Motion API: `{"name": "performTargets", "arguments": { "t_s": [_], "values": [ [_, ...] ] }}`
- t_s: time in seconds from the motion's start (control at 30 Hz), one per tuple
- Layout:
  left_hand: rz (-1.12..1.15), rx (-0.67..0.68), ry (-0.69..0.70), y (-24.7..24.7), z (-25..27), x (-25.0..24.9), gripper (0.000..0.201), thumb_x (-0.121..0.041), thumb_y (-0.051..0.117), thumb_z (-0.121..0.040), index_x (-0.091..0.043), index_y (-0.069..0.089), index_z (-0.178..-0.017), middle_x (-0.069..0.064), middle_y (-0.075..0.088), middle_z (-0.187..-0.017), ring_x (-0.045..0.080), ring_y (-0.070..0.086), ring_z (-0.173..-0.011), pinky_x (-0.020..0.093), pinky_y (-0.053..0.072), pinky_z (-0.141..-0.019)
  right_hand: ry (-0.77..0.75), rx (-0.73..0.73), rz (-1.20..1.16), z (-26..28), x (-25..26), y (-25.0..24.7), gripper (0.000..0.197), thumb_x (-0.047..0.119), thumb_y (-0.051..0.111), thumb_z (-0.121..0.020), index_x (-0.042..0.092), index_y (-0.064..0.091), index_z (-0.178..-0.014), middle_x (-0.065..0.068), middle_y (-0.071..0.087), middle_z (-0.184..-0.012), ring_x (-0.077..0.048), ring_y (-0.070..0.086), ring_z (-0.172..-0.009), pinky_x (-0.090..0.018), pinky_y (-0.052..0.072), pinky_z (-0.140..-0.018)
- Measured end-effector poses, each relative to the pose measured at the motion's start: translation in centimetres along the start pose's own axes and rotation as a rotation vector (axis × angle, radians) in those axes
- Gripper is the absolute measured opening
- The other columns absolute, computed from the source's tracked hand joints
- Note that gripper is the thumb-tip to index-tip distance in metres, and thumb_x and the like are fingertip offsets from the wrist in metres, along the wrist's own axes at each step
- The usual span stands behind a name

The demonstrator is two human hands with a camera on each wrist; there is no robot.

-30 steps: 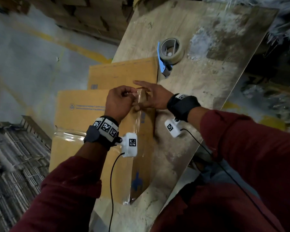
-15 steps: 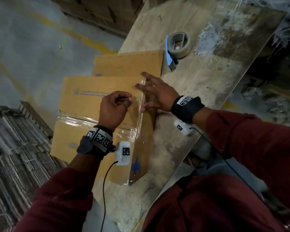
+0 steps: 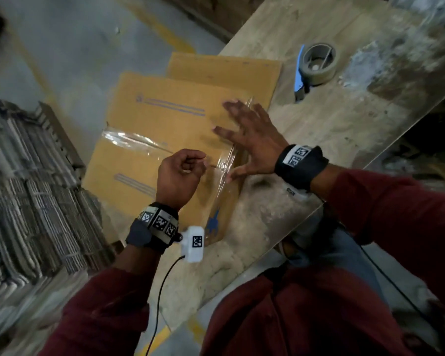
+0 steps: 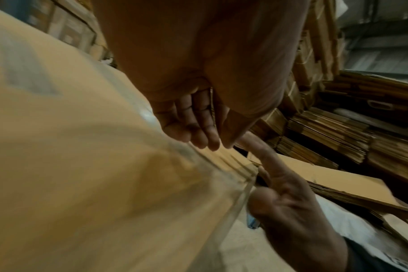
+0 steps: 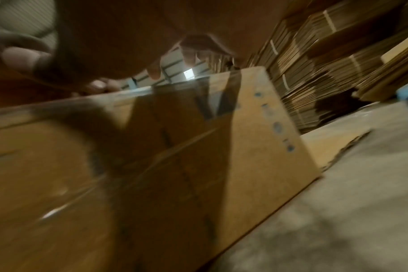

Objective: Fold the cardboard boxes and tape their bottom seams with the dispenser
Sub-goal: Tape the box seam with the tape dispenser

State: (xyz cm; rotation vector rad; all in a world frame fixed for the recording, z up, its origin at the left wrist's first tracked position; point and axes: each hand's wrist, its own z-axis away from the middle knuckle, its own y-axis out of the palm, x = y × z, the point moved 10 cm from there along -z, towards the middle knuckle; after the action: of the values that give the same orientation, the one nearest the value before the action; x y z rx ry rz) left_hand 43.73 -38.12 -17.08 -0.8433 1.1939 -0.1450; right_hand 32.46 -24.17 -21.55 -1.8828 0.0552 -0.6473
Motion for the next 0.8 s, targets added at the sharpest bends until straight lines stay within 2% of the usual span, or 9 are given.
{"name": "performTargets", "arguments": {
  "t_s": [0.13, 0.23, 0.3, 0.4, 0.5, 0.6, 0.7, 0.77, 0.8],
  "values": [
    [-0.02, -0.081, -0.041, -1.7, 2.6, 2.3, 0.019, -0.009, 0.077, -0.088, -0.028, 0.075, -0.09, -0.008, 0.075, -0.08, 0.013, 0.068, -0.075, 0.025, 0.054, -0.072, -0.123, 0.046, 0.022, 0.7, 3.3, 3.0, 0.085, 0.082, 0.05, -0.078, 0.028, 0.058, -0.143, -0.012, 0.043, -0.157, -0.04, 0.032, -0.149, -0.077, 0.022, -0.11],
    [-0.066, -0.161, -0.02, -4.2, 5.0, 3.2, 0.011, -0.02, 0.077, -0.09, -0.03, 0.074, -0.09, -0.012, 0.075, -0.083, 0.009, 0.071, -0.076, 0.024, 0.056, -0.07, -0.125, 0.023, 0.06, 1.1, 2.8, 3.3, 0.083, 0.077, 0.057, -0.08, 0.031, 0.048, -0.149, -0.01, 0.037, -0.162, -0.038, 0.024, -0.152, -0.076, 0.018, -0.112],
    [-0.086, -0.192, -0.018, -5.5, 6.9, 4.1, 0.003, -0.029, 0.076, -0.089, -0.028, 0.075, -0.091, -0.01, 0.075, -0.085, 0.005, 0.071, -0.078, 0.022, 0.055, -0.072, -0.12, 0.039, 0.094, 1.3, 2.7, 3.0, 0.094, 0.08, 0.061, -0.075, 0.033, 0.039, -0.154, -0.011, 0.027, -0.166, -0.037, 0.015, -0.155, -0.076, 0.012, -0.114],
    [-0.025, -0.226, -0.103, -6.3, 9.4, 6.7, 0.011, -0.017, 0.079, -0.091, -0.027, 0.076, -0.088, -0.008, 0.077, -0.089, 0.004, 0.071, -0.08, 0.022, 0.055, -0.076, -0.14, 0.07, 0.145, 1.6, 5.2, 2.8, 0.114, 0.097, 0.044, -0.066, 0.031, 0.032, -0.158, -0.014, 0.014, -0.169, -0.036, 0.006, -0.156, -0.074, 0.002, -0.116],
    [0.18, -0.382, -0.227, -7.1, 11.2, 9.6, 0.024, -0.004, 0.077, -0.089, -0.027, 0.075, -0.084, -0.003, 0.077, -0.089, 0.004, 0.072, -0.081, 0.023, 0.054, -0.078, -0.243, 0.16, 0.161, 1.9, 10.3, 4.7, 0.111, 0.099, 0.026, -0.071, 0.029, 0.036, -0.156, -0.014, 0.019, -0.168, -0.035, 0.01, -0.156, -0.071, -0.001, -0.118],
    [0.236, -0.462, -0.243, -6.7, 12.0, 10.3, 0.023, -0.004, 0.077, -0.089, -0.026, 0.076, -0.087, 0.001, 0.078, -0.09, 0.009, 0.073, -0.083, 0.027, 0.056, -0.08, -0.307, 0.219, 0.113, 2.3, 12.0, 6.2, 0.092, 0.085, 0.04, -0.08, 0.025, 0.052, -0.148, -0.013, 0.033, -0.163, -0.033, 0.024, -0.153, -0.069, 0.01, -0.119],
    [0.243, -0.422, -0.222, -5.9, 12.6, 10.5, 0.019, -0.003, 0.075, -0.09, -0.021, 0.077, -0.094, 0.004, 0.079, -0.098, 0.015, 0.075, -0.093, 0.037, 0.06, -0.089, -0.383, 0.177, 0.199, 2.8, 11.5, 6.5, 0.089, 0.066, 0.067, -0.081, 0.026, 0.04, -0.155, -0.012, 0.023, -0.167, -0.031, 0.017, -0.155, -0.062, 0.007, -0.122],
    [0.197, -0.4, -0.123, -6.0, 13.2, 9.8, 0.02, -0.003, 0.073, -0.091, -0.022, 0.077, -0.098, 0.003, 0.077, -0.108, 0.017, 0.073, -0.102, 0.043, 0.06, -0.093, -0.391, 0.163, 0.202, 2.8, 11.5, 5.9, 0.097, 0.069, 0.071, -0.075, 0.027, 0.037, -0.156, -0.013, 0.02, -0.168, -0.031, 0.015, -0.155, -0.061, 0.005, -0.122],
    [0.11, -0.4, -0.037, -6.2, 13.6, 8.9, 0.02, -0.003, 0.073, -0.091, -0.02, 0.077, -0.1, 0.003, 0.076, -0.113, 0.016, 0.072, -0.106, 0.041, 0.059, -0.093, -0.376, 0.149, 0.191, 2.7, 11.6, 5.4, 0.1, 0.078, 0.064, -0.073, 0.027, 0.038, -0.155, -0.014, 0.02, -0.168, -0.032, 0.014, -0.156, -0.063, 0.005, -0.122]
  ]
}}
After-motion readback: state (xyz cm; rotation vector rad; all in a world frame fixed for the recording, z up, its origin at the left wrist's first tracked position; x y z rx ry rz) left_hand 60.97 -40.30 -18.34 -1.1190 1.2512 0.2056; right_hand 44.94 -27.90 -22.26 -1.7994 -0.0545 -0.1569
